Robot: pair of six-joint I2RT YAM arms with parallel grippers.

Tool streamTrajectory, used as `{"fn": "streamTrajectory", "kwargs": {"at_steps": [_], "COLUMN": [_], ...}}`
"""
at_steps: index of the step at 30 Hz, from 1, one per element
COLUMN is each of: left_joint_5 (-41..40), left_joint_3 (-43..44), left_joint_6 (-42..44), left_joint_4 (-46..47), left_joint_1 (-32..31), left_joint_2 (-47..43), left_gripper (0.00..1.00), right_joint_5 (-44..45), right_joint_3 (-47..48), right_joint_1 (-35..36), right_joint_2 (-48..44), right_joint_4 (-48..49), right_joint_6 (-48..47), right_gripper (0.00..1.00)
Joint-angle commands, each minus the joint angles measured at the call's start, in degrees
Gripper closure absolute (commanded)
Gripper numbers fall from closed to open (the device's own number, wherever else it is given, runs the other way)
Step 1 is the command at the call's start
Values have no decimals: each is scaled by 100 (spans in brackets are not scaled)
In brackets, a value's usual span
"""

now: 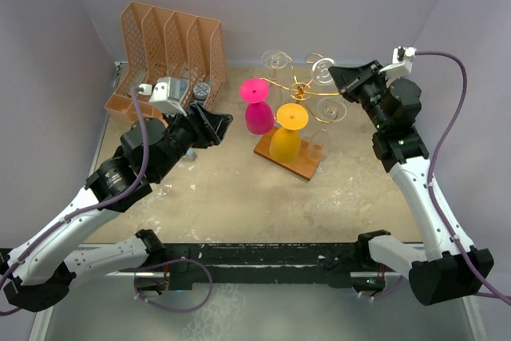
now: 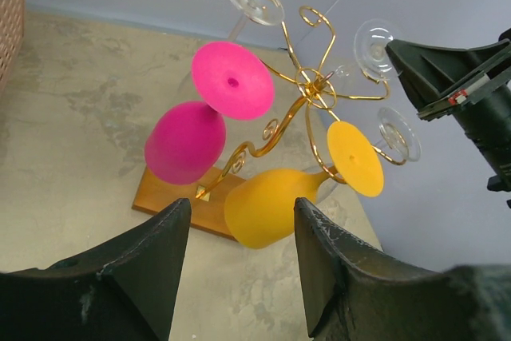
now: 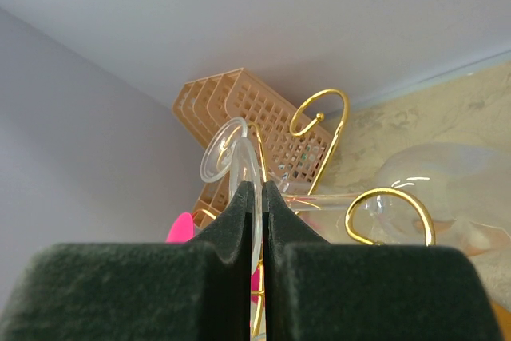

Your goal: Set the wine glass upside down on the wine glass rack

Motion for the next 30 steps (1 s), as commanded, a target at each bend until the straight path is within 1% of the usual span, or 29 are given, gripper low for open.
{"fn": "streamTrajectory", "kwargs": {"at_steps": [1,7,16,24,27,30], "left_joint_5": [-154,-174,-236,-379,-410,-412], "left_joint_3": [-56,-61,-142,-183,-198,-213], "left_joint_6": [44,26,-17,-135,-150,-164], "left_joint_4": [60,64,69,121,155,156], "left_joint_1": [-1,0,-1,-1,-1,2], "left_joint_2": [-74,-102,-181,-197,-197,-183], "left_gripper": [48,48,47,47,47,47], "right_joint_5": [23,-21,415,762,1010,1469], "right_joint_3": [287,367,486,491,520,513], "right_joint_1": [11,11,11,11,11,11], "right_joint_2": [-243,-312,-506,-732,-763,-876], "right_joint_4": [-74,-348,-860,-1298,-1484,-1621], "right_joint_6": [238,370,704,1181,1307,1449], "right_gripper": [100,100,100,100,100,100]}}
